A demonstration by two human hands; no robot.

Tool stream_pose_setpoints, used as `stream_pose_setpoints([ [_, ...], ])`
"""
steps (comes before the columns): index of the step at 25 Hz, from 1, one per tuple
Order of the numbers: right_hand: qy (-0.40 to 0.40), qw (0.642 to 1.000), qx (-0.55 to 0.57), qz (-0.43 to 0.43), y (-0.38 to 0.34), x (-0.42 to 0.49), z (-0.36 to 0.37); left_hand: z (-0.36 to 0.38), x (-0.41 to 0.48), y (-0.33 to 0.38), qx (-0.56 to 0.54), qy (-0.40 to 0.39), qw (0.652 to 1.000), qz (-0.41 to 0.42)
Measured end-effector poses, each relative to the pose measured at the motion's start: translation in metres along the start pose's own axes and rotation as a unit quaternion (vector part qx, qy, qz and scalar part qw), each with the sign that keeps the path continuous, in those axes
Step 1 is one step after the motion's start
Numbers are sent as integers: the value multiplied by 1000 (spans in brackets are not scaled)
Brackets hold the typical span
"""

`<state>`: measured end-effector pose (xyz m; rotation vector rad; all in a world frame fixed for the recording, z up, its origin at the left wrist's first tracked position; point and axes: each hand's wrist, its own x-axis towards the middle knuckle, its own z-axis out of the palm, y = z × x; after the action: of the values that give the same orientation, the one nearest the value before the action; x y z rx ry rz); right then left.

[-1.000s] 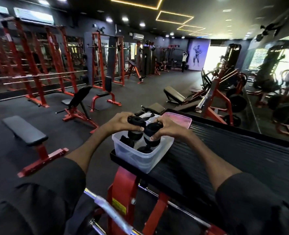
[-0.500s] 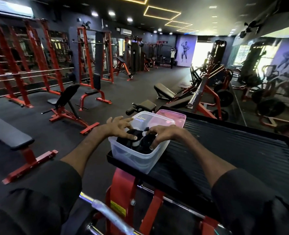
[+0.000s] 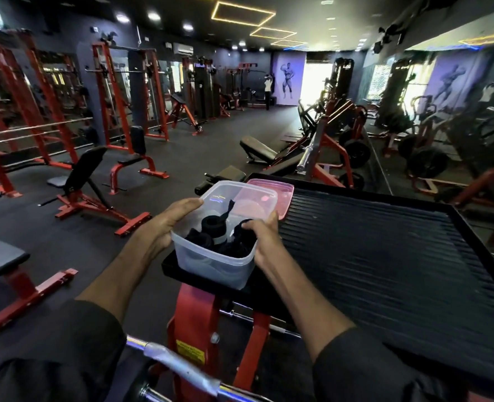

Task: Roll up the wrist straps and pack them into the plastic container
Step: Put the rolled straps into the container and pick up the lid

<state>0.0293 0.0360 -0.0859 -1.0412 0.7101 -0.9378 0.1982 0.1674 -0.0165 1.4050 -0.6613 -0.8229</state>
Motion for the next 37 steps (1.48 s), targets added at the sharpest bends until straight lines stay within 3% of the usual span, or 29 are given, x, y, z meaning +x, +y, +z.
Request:
stream_pose_setpoints([
  [3, 32, 997, 65, -31, -63, -29, -11, 32, 1, 18, -84, -35, 995, -47],
  [5, 9, 997, 58, -51, -112, -42, -34, 70, -3, 28, -107, -82, 990, -41],
  [8, 39, 996, 20, -76, -158, -47, -85, 138, -13, 32, -110, -124, 986, -10],
  [13, 124, 987, -101, -29, -160, -54, -174, 217, -20, -12, -116, -205, 972, -26],
  [18, 194, 953, -234, 0, -149, -43, -191, 227, -13, -33, -68, -210, 975, 17],
  [19, 207, 922, -327, -23, -158, -38, -185, 220, -7, -30, -48, -201, 978, 42],
  [20, 233, 868, -436, -47, -167, -35, -174, 212, 0, -25, -20, -183, 980, 71],
  [21, 245, 815, -517, -92, -174, -31, -160, 203, 9, -22, 10, -159, 983, 96],
  [22, 227, 785, -559, -141, -180, -30, -140, 194, 19, -18, 42, -134, 983, 121],
  [25, 58, 743, -639, -190, -170, -11, -81, 154, 51, -19, 169, -61, 959, 221],
  [27, -55, 678, -714, -166, -144, 9, -46, 122, 69, -30, 268, -20, 932, 244],
  [30, -139, 589, -781, -153, -115, 38, -13, 84, 85, -55, 364, 6, 896, 255],
  [33, -148, 547, -816, -112, -94, 73, 0, 63, 96, -73, 377, 7, 888, 264],
  [37, -168, 499, -850, -24, -70, 111, -2, 54, 104, -70, 278, 29, 938, 204],
])
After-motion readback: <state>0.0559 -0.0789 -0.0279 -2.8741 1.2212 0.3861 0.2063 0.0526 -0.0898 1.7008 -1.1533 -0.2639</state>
